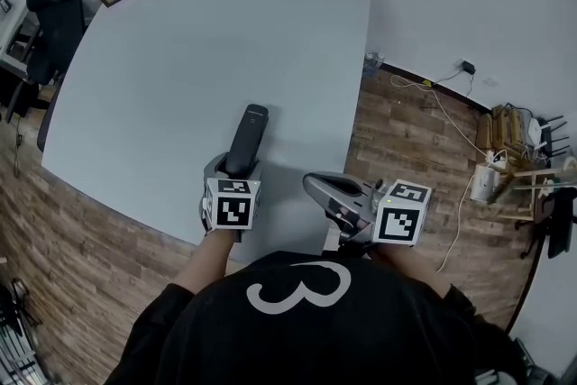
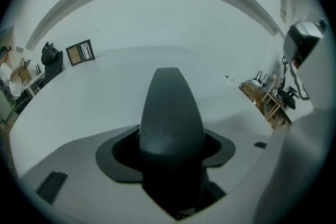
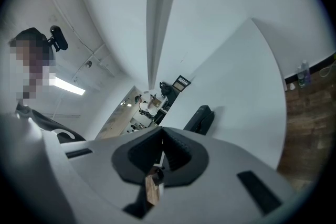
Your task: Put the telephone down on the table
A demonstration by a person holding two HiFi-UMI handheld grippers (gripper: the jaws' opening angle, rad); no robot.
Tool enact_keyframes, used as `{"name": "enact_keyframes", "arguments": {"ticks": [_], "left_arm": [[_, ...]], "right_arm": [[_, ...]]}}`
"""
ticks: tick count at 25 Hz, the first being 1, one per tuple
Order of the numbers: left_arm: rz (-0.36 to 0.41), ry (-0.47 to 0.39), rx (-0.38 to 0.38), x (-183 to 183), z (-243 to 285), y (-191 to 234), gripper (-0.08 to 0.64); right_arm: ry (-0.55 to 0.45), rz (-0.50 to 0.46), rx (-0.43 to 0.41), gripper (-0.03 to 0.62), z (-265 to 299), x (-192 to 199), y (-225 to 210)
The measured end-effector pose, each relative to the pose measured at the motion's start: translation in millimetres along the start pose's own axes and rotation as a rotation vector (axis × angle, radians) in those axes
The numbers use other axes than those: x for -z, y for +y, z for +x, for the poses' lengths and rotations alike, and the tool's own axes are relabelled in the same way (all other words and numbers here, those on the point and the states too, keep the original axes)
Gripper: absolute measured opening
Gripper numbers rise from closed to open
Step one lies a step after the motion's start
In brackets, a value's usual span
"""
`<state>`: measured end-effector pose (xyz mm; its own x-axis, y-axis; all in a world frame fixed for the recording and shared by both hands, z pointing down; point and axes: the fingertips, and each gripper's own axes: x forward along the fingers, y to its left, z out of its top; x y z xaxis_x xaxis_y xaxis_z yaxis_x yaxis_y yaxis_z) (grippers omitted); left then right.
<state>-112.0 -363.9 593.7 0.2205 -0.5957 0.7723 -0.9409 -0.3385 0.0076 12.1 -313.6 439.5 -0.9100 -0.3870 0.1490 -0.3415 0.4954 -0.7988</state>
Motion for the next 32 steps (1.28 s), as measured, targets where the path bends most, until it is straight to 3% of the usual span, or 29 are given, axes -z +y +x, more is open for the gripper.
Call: {"name": "enact_keyframes", "arguments": {"ticks": [7, 11, 20, 22, 24, 27, 32], "left_arm": [[0.036, -0.029, -0.022, -1.0, -0.1, 3.7, 0.322], [0.019, -0.042, 0.021, 0.7, -9.6, 3.1, 0.373], [-0.073, -0.11, 0.128, -8.4, -73.7, -0.9, 0.373], [-0.091, -0.128, 0.167, -8.3, -97.5, -3.4, 0.352], [-0.104, -0.154, 0.214, -7.6, -124.7, -10.7, 0.275], [-0.11, -0.206, 0.288, -4.7, -172.4, -25.7, 0.217], [-0.154, -0.332, 0.391, 14.2, -259.1, -41.1, 0.098]], "right_arm": [[-0.005, -0.004, 0.002, 0.009, -1.3, 0.7, 4.6], [-0.004, -0.03, -0.002, 0.009, -3.4, 10.8, 14.4], [-0.011, -0.1, -0.021, 0.009, -12.1, 31.8, 53.1], [-0.012, -0.125, -0.027, 0.009, -12.3, 38.7, 67.1], [-0.016, -0.139, -0.039, 0.009, -13.9, 47.8, 82.3], [-0.021, -0.16, -0.06, 0.009, -15.9, 63.9, 109.3], [-0.067, -0.197, -0.129, 0.009, -22.8, 96.1, 169.7]]}}
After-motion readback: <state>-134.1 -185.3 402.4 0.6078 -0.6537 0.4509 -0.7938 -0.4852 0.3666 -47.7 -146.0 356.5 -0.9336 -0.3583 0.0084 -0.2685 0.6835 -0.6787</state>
